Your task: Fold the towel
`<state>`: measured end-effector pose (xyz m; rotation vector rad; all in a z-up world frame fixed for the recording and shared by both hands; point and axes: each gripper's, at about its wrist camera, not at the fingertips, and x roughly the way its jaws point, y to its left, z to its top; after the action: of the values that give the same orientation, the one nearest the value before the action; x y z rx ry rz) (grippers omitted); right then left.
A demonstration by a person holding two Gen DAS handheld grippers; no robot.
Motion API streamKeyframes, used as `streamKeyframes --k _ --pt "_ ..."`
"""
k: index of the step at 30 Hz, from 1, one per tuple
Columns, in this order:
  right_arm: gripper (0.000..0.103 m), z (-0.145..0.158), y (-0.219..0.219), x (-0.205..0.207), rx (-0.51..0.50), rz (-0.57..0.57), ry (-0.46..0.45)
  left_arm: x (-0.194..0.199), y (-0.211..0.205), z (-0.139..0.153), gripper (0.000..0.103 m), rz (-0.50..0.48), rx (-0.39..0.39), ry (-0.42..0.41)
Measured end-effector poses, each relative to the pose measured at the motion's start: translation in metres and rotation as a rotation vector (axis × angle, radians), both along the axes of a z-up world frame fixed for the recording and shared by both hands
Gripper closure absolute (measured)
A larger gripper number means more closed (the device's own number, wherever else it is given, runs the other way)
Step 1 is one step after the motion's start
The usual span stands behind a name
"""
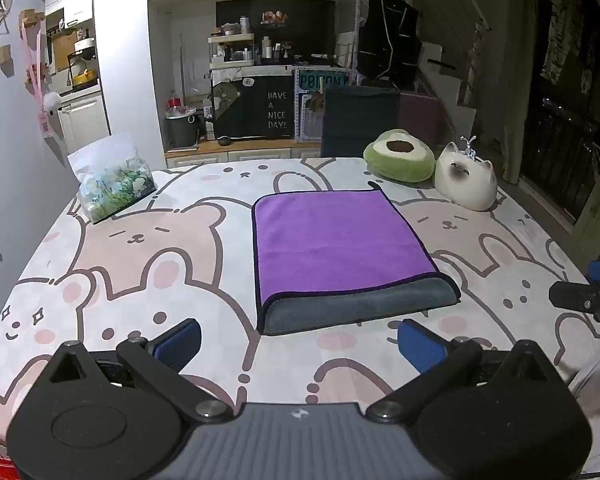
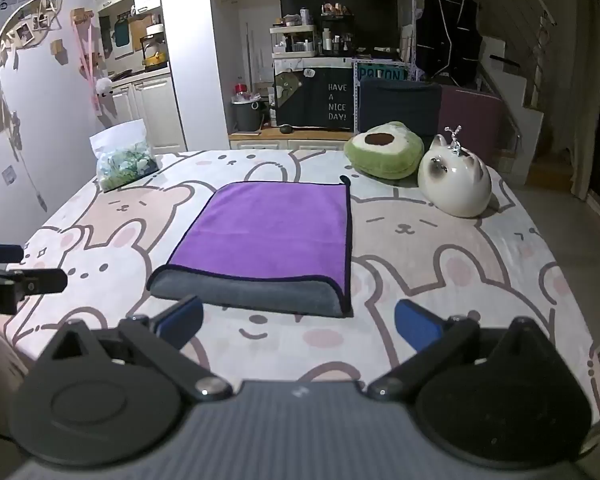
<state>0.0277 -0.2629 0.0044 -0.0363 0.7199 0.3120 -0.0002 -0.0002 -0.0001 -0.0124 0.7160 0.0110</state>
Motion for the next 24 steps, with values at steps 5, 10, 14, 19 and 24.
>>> streamKeyframes --k 5,10,14,19,24 --pt "0.0 0.0 -0.0003 0.0002 0.0 0.002 0.003 -0.0016 0.001 0.0007 0.0 0.003 -0.003 -0.002" --pt "0.0 -0.0006 0.0017 0.0007 -0.004 0.004 0.003 0.0004 0.0 -0.0002 0.0 0.003 0.002 0.004" --pt "0.0 0.0004 0.0001 0.0003 0.005 0.003 0.003 0.0003 0.0 -0.0001 0.0 0.0 0.001 0.005" --pt "0.0 0.0 -0.0001 0.0002 0.006 0.003 0.003 0.0005 0.0 -0.0003 0.0 0.001 0.002 0.006" --pt "0.0 0.0 -0.0001 0.0001 0.006 0.003 0.003 0.0004 -0.0001 -0.0002 0.0 -0.001 0.0 0.006"
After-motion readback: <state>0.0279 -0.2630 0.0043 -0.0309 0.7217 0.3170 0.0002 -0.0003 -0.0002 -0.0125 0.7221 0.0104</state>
